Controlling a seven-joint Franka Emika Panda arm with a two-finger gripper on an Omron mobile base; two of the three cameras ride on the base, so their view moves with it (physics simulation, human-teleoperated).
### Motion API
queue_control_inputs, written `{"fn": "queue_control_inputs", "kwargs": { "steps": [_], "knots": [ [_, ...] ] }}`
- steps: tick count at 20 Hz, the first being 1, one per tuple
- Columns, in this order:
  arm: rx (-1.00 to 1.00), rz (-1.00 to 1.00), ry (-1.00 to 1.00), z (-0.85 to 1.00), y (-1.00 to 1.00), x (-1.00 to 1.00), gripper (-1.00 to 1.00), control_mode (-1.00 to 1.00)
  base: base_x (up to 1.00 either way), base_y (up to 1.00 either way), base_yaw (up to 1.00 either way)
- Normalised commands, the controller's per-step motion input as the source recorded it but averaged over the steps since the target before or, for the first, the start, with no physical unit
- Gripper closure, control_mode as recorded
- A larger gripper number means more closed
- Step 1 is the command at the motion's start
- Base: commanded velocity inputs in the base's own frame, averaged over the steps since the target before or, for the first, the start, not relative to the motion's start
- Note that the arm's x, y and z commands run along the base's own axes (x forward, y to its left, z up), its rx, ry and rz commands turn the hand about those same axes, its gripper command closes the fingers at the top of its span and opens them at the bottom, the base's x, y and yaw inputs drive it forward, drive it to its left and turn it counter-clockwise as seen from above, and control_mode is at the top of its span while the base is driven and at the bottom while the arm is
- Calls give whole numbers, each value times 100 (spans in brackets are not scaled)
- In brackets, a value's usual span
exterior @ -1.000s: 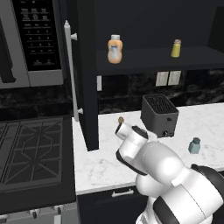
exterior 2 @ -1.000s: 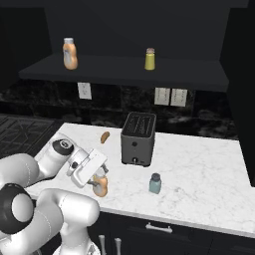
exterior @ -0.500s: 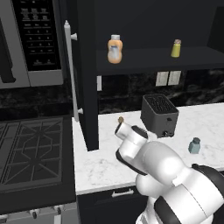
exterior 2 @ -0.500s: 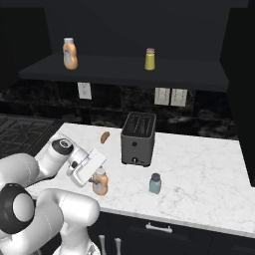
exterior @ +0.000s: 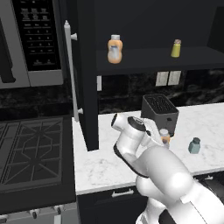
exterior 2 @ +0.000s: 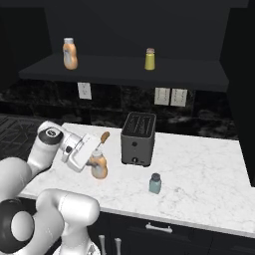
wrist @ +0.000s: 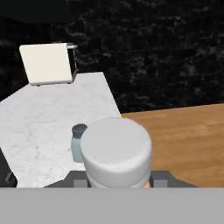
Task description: Put the shaker and condiment bottle from the counter next to their counterparts in the cabinet.
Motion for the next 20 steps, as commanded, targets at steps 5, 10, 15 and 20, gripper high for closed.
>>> {"fn": "queue_control_inputs", "kwargs": {
  "steps": [5,10,15,20],
  "knots": [
    [-10,21,-17,47,11,-46,100,-100,0,0,0],
    [-5,27,-10,47,8,-27,100,-100,0,0,0],
    [0,45,0,31,0,0,100,-100,0,0,0],
    [0,46,0,34,0,0,100,-100,0,0,0]
  ]
}}
